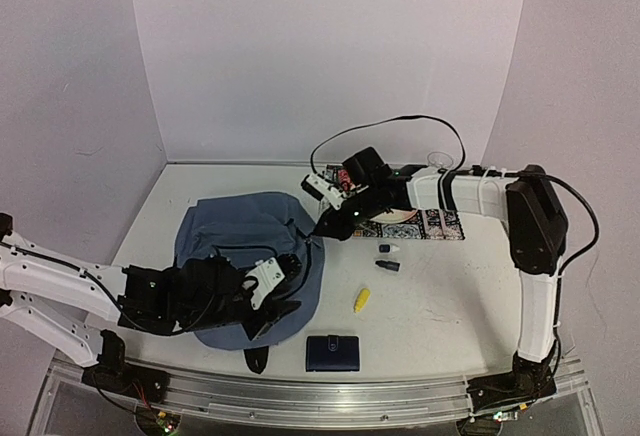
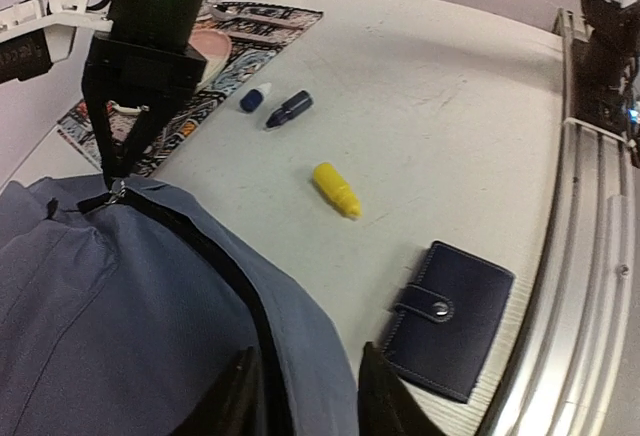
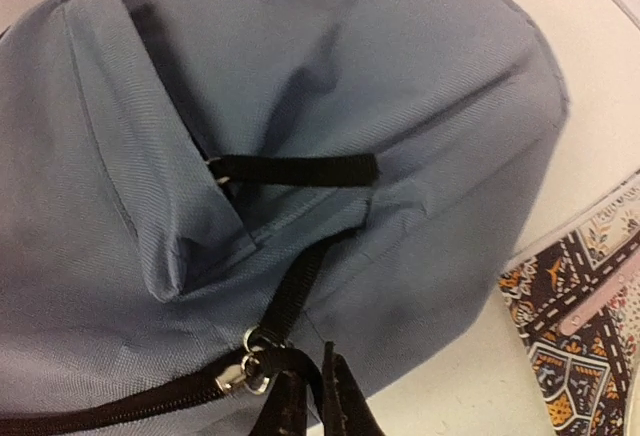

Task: Pack the student bag
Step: Put down the student bag at the center of the board, then hold the student bag at the center of the board.

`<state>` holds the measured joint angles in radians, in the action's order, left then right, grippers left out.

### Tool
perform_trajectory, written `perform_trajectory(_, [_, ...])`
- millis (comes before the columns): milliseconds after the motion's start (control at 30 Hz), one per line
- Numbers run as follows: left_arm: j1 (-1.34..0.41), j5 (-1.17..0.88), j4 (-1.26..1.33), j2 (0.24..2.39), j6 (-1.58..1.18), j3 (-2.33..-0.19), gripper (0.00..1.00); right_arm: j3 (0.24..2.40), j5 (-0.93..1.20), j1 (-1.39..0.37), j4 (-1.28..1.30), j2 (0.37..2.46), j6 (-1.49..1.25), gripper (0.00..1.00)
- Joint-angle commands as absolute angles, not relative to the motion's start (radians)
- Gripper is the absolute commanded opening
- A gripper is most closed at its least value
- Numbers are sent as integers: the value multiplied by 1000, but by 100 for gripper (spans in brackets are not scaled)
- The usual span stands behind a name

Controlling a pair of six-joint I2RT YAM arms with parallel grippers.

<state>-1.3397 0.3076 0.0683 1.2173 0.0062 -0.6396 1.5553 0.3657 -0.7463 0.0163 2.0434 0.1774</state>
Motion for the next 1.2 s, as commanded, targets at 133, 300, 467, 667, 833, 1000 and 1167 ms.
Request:
perform_trajectory(133, [-1360, 562, 54, 1181, -172, -752, 72, 1360, 341, -681, -94, 1762, -52, 48])
perform_trajectory(300, [-1206, 561, -100, 1226, -283, -906, 82, 1336, 313, -681, -94, 1759, -265, 66])
perform_trajectory(467, [-1059, 487, -256, 1367, -350, -1082, 82, 1350, 334, -683, -96, 1806, -488, 81])
perform_trajectory(667, [-948, 371, -381, 1566, -330, -1280, 75, 1398, 371, -705, -94, 1904, -587, 94])
perform_trajectory(833, [-913, 365, -556, 1743, -272, -1488, 67, 1420, 394, -737, -95, 1989, -625, 94])
perform_trajectory(1000, [-898, 362, -617, 1866, -234, -1600, 60, 1438, 417, -762, -112, 2041, -639, 88])
perform_trajectory(1167, [-887, 310, -686, 1959, -223, -1695, 55, 1427, 449, -767, -154, 2066, -669, 82])
